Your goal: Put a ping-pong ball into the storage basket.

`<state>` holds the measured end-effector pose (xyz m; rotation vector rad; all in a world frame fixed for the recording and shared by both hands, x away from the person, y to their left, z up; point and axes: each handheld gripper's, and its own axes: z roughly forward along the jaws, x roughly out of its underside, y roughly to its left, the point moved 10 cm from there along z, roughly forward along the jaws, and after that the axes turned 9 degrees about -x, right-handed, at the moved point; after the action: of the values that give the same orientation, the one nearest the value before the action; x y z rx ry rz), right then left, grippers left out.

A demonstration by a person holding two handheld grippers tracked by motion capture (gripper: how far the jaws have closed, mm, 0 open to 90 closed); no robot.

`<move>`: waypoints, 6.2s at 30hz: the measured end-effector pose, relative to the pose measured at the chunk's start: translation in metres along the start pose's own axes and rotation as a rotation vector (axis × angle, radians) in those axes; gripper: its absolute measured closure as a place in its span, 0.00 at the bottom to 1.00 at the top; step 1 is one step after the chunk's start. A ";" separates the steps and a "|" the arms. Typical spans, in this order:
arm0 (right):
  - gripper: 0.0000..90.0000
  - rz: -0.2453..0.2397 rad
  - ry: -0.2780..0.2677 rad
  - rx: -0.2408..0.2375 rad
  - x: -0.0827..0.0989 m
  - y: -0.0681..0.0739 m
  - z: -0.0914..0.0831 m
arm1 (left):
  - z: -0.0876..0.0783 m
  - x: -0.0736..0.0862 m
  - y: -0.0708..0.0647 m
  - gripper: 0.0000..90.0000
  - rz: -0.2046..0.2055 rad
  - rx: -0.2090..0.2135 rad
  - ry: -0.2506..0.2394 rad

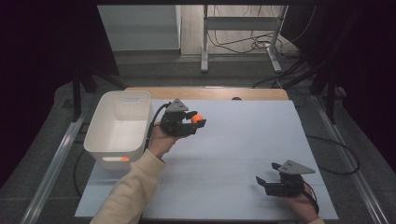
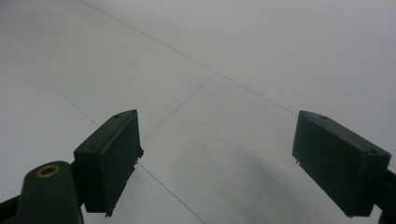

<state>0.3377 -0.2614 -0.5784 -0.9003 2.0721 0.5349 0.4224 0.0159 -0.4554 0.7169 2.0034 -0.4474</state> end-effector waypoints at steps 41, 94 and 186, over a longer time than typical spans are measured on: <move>0.17 -0.001 0.002 0.004 0.001 0.000 0.000 | -0.005 0.008 0.005 0.56 -0.016 -0.006 0.003; 0.17 -0.001 -0.007 0.002 -0.001 0.000 -0.001 | -0.092 -0.008 0.081 0.56 -0.075 -0.220 -0.081; 0.17 -0.005 0.001 0.003 0.000 -0.001 0.001 | -0.100 0.052 0.193 0.24 -0.315 -0.412 0.104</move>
<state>0.3391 -0.2617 -0.5785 -0.9035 2.0703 0.5285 0.4616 0.2356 -0.4552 0.1720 2.2220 -0.1666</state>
